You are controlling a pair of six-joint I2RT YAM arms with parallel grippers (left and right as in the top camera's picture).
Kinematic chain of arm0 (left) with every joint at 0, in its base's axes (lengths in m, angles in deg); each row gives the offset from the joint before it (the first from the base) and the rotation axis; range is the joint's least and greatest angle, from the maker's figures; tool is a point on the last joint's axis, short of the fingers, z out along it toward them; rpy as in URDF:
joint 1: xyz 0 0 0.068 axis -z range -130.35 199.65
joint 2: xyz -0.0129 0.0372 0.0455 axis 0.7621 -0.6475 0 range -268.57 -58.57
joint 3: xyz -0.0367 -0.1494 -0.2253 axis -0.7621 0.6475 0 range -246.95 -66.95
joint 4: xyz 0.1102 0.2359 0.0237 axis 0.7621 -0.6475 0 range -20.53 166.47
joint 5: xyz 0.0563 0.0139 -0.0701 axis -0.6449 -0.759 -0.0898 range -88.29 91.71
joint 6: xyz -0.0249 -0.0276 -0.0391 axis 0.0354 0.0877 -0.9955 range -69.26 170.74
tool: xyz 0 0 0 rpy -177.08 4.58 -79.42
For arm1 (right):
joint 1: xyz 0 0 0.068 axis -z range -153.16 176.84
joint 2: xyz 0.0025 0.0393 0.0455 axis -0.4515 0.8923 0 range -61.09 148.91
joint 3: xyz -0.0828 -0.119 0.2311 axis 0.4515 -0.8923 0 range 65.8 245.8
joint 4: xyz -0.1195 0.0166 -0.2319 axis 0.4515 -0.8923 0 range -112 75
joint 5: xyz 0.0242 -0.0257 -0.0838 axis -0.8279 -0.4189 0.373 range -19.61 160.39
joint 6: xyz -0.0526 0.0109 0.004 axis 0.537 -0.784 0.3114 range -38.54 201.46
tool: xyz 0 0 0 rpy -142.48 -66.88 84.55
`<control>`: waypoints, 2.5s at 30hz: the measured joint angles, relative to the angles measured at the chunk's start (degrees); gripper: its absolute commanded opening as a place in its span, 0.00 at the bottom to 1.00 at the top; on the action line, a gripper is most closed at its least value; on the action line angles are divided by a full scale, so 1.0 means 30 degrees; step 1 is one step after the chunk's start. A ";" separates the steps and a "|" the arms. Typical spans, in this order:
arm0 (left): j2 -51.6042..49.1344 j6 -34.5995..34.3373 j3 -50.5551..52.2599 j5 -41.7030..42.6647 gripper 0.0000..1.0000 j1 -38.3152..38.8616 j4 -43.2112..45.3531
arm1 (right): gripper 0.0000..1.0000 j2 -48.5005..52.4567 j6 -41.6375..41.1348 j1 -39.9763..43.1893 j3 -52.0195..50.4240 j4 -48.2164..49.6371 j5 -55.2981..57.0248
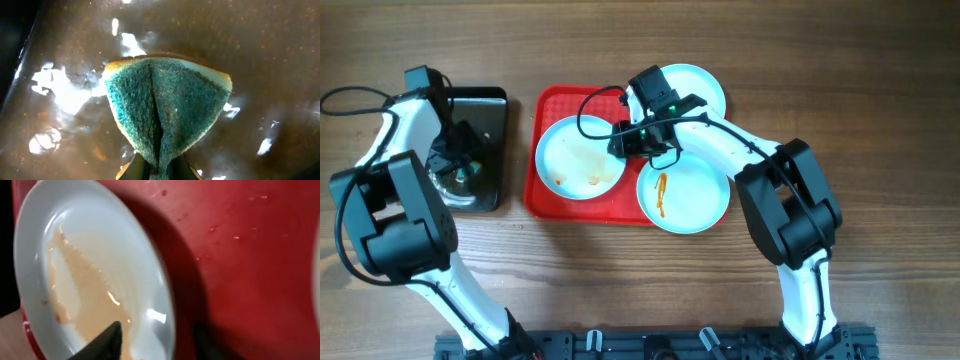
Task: Clean dirty plates on tray and stack at the side
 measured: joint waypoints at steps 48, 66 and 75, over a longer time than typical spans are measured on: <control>-0.0219 -0.0007 -0.0080 -0.0080 0.04 0.0000 0.0335 | 0.04 -0.5115 1.0433 -0.8393 0.0648 0.3810 3.1467; -0.0226 -0.0015 -0.2965 -0.0036 0.04 0.0000 -0.4284 | 0.04 -0.5115 0.4597 -0.5705 0.0714 -0.2769 1.7901; 0.5581 -0.0015 -0.3847 0.4095 0.04 0.0015 -0.4364 | 0.04 -0.3934 -0.0350 -0.0699 0.0670 -0.2441 0.6805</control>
